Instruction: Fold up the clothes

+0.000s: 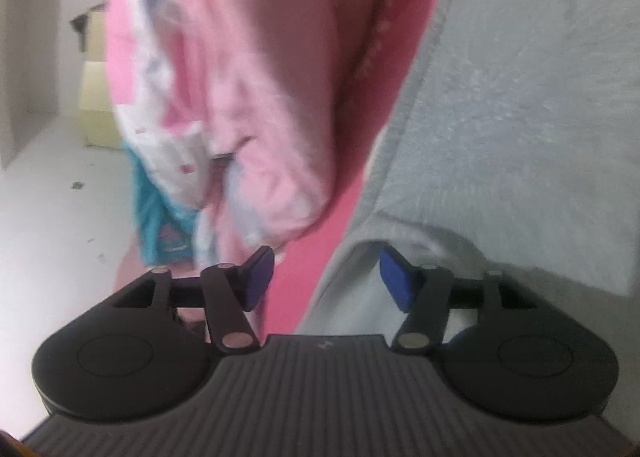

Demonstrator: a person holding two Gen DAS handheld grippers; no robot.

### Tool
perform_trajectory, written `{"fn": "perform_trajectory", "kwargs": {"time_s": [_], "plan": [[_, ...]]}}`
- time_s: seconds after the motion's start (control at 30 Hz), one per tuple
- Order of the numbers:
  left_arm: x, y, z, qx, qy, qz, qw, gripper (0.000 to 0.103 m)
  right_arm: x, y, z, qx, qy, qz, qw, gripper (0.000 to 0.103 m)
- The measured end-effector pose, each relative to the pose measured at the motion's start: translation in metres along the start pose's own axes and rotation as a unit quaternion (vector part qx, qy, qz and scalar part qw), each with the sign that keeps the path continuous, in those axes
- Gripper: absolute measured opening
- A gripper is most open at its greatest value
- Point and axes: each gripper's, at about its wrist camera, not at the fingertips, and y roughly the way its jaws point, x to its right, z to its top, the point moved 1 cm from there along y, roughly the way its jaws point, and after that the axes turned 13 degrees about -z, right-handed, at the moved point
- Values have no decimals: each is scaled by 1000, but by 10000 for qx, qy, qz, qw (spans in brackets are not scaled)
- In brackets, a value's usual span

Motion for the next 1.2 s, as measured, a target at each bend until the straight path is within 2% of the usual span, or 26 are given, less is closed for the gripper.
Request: {"fn": "perform_trajectory", "kwargs": {"time_s": [0.1,0.13,0.23,0.3,0.37,0.43,0.57,0.63,0.7,0.8,0.83,0.87,0.9,0.93,0.97,1.0,1.03,1.07,1.1,1.2], "plan": [[4,-53,6,-84,186,164,9997,82,-2,-50,-31,-149,-278,225,9992,76],[2,-63,6,-195,186,283,9992,89,-1,-64,-45,-202,-422,242,9986,83],[-14,-76,-16,-600,-10,550,9967,89,4,-84,-85,-395,-826,119,9957,86],[-27,-72,-45,-622,-247,438,9968,87,13,-72,-112,-541,-896,-90,9945,87],[-38,-66,-72,-575,-502,153,9970,87,24,-49,-133,-686,-810,-374,9936,87],[-51,-50,-97,-527,-898,17,9946,86,35,-21,-152,-673,-660,-681,9932,87],[-70,-15,-125,-372,-1431,46,9890,82,39,16,-153,-197,-509,-733,9958,87],[-72,-6,-125,-41,-1409,73,9900,82,37,32,-144,26,-431,-689,9967,87],[-77,3,-120,255,-1575,59,9872,82,33,48,-133,240,-351,-636,9971,87],[-82,21,-111,486,-1692,171,9842,81,23,68,-122,465,-454,-671,9956,87],[-84,28,-108,550,-1717,219,9834,74,20,74,-119,518,-495,-697,9950,87],[-84,33,-106,542,-1674,308,9839,56,17,79,-116,567,-536,-725,9943,87],[-83,39,-103,447,-1581,450,9854,46,14,83,-113,648,-563,-722,9937,87],[-83,42,-101,387,-1547,561,9856,35,12,86,-109,789,-615,-710,9925,80],[-83,44,-100,375,-1557,628,9851,28,13,89,-106,900,-651,-799,9906,57],[-83,44,-99,365,-1575,642,9847,24,15,92,-101,965,-656,-963,9885,43],[-84,42,-98,356,-1601,606,9846,18,21,95,-97,987,-546,-1026,9883,20],[-84,39,-98,355,-1625,571,9844,15,30,96,-93,946,-326,-927,9906,14],[-82,35,-96,358,-1606,564,9848,15,36,94,-91,901,-149,-776,9928,12],[-70,20,-91,369,-1478,582,9866,13,35,79,-96,935,-201,-631,9934,9]]}}
